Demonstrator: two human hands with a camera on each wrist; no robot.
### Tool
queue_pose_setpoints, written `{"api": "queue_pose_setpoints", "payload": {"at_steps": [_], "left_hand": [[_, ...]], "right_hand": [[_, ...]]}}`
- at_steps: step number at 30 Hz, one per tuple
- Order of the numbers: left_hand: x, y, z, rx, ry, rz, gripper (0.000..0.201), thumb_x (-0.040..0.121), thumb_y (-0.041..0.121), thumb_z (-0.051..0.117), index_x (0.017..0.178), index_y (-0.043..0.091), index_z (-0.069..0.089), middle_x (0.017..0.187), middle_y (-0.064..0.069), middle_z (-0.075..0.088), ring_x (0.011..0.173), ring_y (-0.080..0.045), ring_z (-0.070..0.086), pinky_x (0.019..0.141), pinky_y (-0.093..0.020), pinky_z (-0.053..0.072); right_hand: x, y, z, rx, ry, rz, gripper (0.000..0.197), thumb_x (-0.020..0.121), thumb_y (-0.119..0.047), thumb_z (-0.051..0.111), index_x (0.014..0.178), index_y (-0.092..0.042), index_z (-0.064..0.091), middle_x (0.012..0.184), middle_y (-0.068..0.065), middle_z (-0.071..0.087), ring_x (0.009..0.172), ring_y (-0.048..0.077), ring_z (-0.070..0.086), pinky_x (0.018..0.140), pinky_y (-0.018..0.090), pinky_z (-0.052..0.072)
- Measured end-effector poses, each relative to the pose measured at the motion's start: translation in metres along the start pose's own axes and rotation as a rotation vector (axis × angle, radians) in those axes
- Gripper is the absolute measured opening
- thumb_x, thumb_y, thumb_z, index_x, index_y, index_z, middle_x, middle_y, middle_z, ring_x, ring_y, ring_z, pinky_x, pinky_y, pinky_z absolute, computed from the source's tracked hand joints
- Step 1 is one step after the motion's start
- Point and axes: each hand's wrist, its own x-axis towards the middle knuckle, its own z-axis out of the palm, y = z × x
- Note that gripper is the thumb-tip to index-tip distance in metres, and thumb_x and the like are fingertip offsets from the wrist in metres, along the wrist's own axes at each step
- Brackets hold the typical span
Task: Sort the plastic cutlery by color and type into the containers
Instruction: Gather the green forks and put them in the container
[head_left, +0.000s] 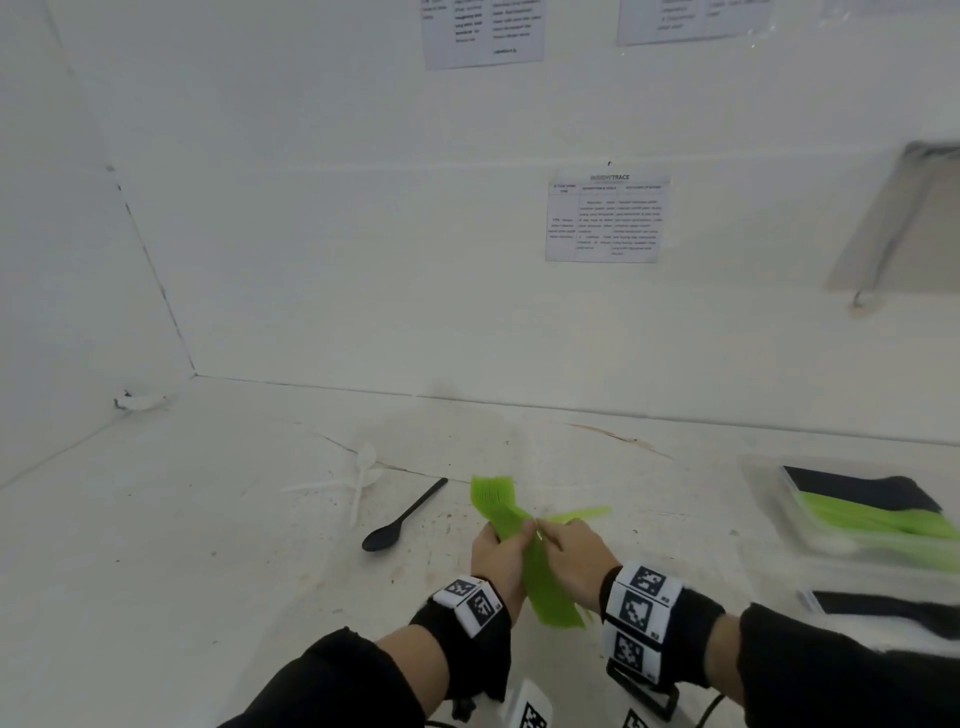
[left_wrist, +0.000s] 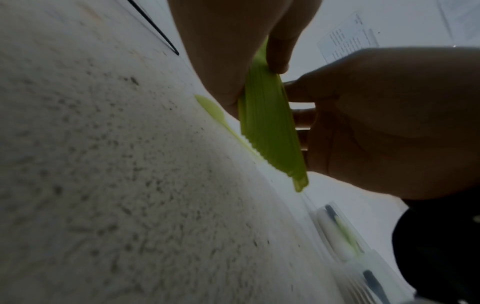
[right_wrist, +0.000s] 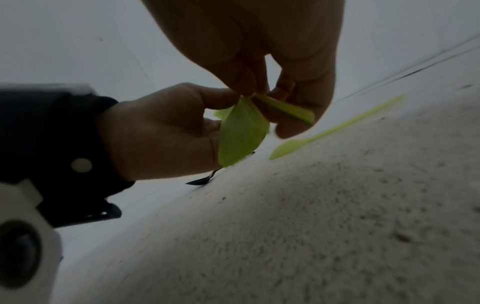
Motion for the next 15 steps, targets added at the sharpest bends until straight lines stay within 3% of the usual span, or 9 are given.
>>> {"api": "queue_pose_setpoints", "payload": {"at_steps": [3,6,10,15], "left_hand": [[0.000,-0.005,0.001,0.057,0.004,0.003,0.005,0.090,0.003,0.058,0.094,0.001,0.061,0.105,-0.030,0.063,0.093,-0.038,0.063,0.089,-0.054,0.050],[-0.001,-0.008,0.007,0.060,-0.048,-0.034,0.011,0.092,0.004,0.054,0.101,0.000,0.060,0.107,-0.029,0.062,0.096,-0.039,0.061,0.091,-0.054,0.048],[-0.008,-0.012,0.018,0.044,-0.101,-0.089,0.018,0.095,0.002,0.044,0.105,-0.005,0.057,0.109,-0.032,0.058,0.093,-0.037,0.060,0.091,-0.053,0.046],[-0.020,-0.019,0.027,0.048,-0.221,-0.107,0.017,0.095,-0.003,0.041,0.097,-0.004,0.058,0.098,-0.027,0.061,0.078,-0.032,0.062,0.071,-0.040,0.052]], "right_hand": [[-0.010,0.003,-0.007,0.036,0.050,0.018,0.040,0.097,-0.011,0.038,0.136,-0.017,0.046,0.107,0.011,0.055,0.106,0.023,0.054,0.083,0.020,0.038],[-0.022,0.007,-0.012,0.152,0.139,0.079,0.037,0.092,-0.006,0.045,0.126,-0.016,0.054,0.095,0.002,0.056,0.088,0.012,0.052,0.081,0.018,0.042],[-0.037,0.009,-0.017,0.177,0.172,0.102,0.034,0.090,-0.004,0.047,0.121,-0.014,0.059,0.099,0.000,0.058,0.092,0.011,0.051,0.088,0.019,0.041],[-0.058,0.011,-0.031,0.169,0.185,0.147,0.033,0.089,-0.005,0.050,0.119,-0.012,0.063,0.120,0.007,0.062,0.112,0.019,0.058,0.092,0.018,0.040]]}}
